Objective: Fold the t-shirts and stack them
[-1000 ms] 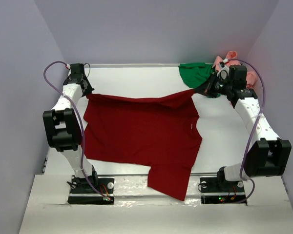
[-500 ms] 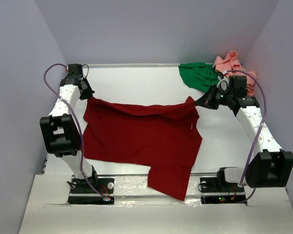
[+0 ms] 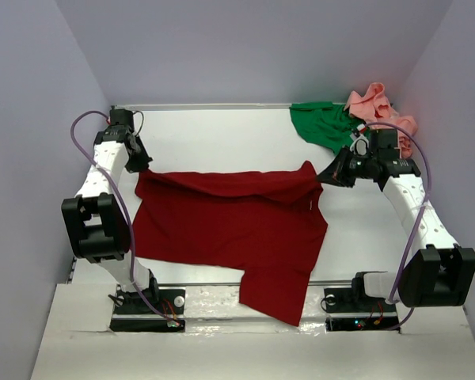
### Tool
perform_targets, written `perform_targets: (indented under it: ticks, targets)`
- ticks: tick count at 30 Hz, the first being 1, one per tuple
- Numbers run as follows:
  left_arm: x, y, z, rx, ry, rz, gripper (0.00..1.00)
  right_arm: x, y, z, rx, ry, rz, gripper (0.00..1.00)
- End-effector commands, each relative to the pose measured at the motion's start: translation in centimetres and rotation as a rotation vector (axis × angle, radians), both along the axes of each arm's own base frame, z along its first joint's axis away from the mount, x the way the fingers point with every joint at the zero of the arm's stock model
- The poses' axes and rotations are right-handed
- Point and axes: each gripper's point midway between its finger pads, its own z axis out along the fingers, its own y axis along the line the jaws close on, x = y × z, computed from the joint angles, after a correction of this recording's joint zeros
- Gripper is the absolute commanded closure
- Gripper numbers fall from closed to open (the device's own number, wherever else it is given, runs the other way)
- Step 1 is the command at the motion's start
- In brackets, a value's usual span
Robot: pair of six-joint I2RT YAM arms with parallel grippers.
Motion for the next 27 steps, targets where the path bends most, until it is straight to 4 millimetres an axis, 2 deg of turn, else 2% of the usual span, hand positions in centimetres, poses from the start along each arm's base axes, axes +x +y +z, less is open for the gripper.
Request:
perform_targets:
  ticks: [1, 5, 10, 11, 12, 13, 14, 16, 18, 22, 27]
  targets:
    - [-2.3, 0.0, -0.8, 0.006, 0.077, -0.03, 1.0, -1.5, 0.2, 0.1, 0.004, 0.017, 0.033, 1.0]
    - [-3.4, 0.0, -2.4, 0.005, 0.149, -0.045, 1.0, -2.1, 0.3, -0.8, 0.004, 0.056, 0.046, 1.0]
    - [-4.2, 0.3, -3.0, 0.026, 0.197, -0.053, 0.98, -2.6, 0.4, -1.8, 0.011, 0.108, 0.058, 1.0]
    - [-4.5, 0.6, -3.0, 0.041, 0.21, -0.052, 0.93, -2.8, 0.4, -2.0, 0.013, 0.118, 0.069, 1.0]
    - [-4.7, 0.7, -2.9, 0.047, 0.215, -0.053, 0.73, -2.9, 0.5, -2.3, 0.015, 0.136, 0.073, 1.0]
    - [-4.8, 0.8, -2.8, 0.054, 0.216, -0.053, 0.6, -3.1, 0.4, -2.5, 0.009, 0.157, 0.072, 1.0]
    - [-5.0, 0.9, -2.4, 0.068, 0.211, -0.057, 0.45, -3.2, 0.2, -2.7, -0.002, 0.163, 0.072, 0.89]
    - [-5.0, 1.3, -1.6, 0.087, 0.184, -0.045, 0.38, -3.2, -0.1, -3.0, -0.026, 0.17, 0.061, 0.64]
    - [-4.7, 1.9, -0.1, 0.121, 0.124, -0.022, 0.36, -3.1, -0.7, -3.2, -0.067, 0.166, 0.037, 0.45]
    - [-4.1, 2.7, 1.8, 0.166, 0.073, 0.005, 0.36, -2.5, -1.8, -3.6, -0.139, 0.191, 0.005, 0.32]
    - [-3.1, 3.5, 2.0, 0.193, 0.074, 0.012, 0.36, -0.8, -3.4, -3.1, -0.231, 0.163, -0.047, 0.29]
